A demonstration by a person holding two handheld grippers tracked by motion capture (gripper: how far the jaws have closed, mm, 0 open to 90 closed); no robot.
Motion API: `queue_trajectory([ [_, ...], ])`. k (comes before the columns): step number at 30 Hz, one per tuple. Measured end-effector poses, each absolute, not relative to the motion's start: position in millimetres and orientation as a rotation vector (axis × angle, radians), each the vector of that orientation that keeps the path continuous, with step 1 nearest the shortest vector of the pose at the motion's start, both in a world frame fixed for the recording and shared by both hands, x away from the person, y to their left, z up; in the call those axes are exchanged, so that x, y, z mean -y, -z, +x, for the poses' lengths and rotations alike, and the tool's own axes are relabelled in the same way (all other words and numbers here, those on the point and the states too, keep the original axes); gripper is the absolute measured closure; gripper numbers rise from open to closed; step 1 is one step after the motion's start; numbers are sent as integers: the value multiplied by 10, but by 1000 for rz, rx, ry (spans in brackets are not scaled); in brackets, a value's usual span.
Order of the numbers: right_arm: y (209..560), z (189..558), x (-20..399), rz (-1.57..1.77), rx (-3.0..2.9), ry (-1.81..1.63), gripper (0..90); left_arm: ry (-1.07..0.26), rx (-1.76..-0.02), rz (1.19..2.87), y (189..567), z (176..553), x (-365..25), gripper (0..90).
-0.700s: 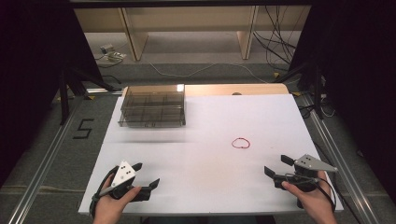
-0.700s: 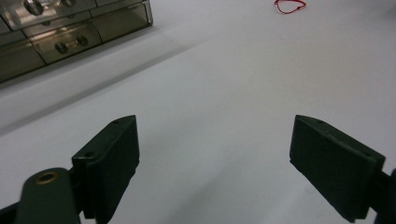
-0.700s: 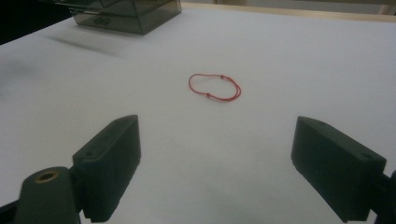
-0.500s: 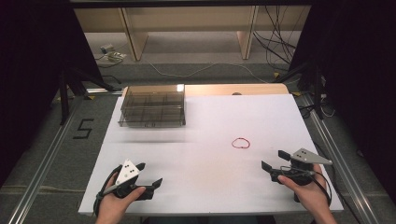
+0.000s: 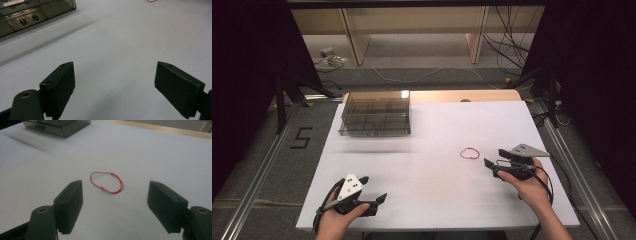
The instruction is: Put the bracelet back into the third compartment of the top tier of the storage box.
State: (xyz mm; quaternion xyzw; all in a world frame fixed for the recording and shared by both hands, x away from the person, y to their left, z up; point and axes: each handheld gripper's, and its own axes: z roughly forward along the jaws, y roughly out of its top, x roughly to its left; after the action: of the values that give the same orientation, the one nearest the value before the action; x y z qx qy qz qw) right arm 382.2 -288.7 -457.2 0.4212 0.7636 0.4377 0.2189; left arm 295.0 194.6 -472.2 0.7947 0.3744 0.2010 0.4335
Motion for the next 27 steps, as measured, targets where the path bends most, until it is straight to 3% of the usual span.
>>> queue_trajectory([
  [22,4826,4350,2422,1068,-2343,-1034,548,-501,-946,1970,4744,2973,-1943,171],
  [27,4909,4405,2379,1059,-2382,-1002,640,-498,-946,1963,4737,2969,-1949,167],
])
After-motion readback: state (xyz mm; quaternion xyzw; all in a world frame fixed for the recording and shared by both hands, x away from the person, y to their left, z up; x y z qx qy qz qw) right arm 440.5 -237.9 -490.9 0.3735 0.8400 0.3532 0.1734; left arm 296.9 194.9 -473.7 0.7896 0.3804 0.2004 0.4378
